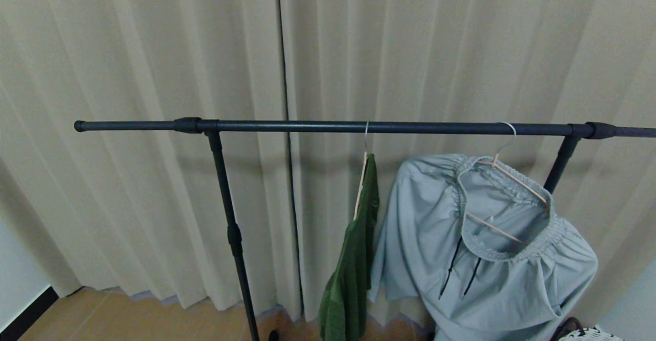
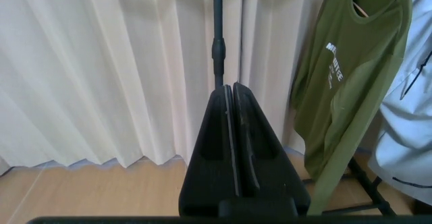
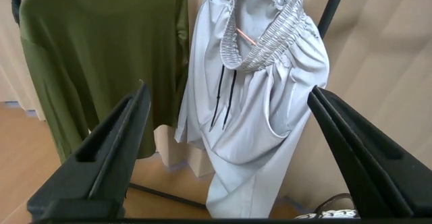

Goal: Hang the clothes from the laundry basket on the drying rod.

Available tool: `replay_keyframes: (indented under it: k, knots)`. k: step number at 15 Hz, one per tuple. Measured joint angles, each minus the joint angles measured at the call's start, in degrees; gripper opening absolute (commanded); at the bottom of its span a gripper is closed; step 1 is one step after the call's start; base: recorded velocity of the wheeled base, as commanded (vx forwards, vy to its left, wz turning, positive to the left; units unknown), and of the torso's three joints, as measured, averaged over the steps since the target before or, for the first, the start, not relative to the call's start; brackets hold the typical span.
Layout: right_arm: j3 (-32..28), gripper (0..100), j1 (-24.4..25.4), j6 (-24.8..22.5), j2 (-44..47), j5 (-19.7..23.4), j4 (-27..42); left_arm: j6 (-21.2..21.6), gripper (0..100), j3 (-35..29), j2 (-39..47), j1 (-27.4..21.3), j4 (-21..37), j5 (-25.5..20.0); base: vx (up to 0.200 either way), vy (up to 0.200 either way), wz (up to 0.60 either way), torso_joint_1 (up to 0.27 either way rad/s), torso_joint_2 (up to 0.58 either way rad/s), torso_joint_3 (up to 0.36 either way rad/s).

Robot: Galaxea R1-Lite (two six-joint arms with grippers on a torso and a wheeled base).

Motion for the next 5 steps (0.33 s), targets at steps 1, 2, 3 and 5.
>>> replay_keyframes:
  k: [1, 2, 3, 5]
  knots:
    - [0.0, 100, 0.0, 0.0, 0.0, 0.0, 0.0, 0.0, 0, 0.0, 0.0, 0.0, 0.0, 0.0, 0.0, 0.0, 0.0, 0.0, 0.0, 0.0]
    - [0.0, 100, 0.0, 0.0, 0.0, 0.0, 0.0, 0.0, 0, 0.0, 0.0, 0.0, 0.0, 0.0, 0.0, 0.0, 0.0, 0.0, 0.0, 0.0]
    - [0.0, 100, 0.0, 0.0, 0.0, 0.0, 0.0, 0.0, 0, 0.0, 0.0, 0.0, 0.0, 0.0, 0.0, 0.0, 0.0, 0.0, 0.0, 0.0]
    - [0.0, 100, 0.0, 0.0, 0.0, 0.0, 0.0, 0.0, 0, 0.0, 0.0, 0.0, 0.0, 0.0, 0.0, 0.0, 0.0, 0.0, 0.0, 0.0]
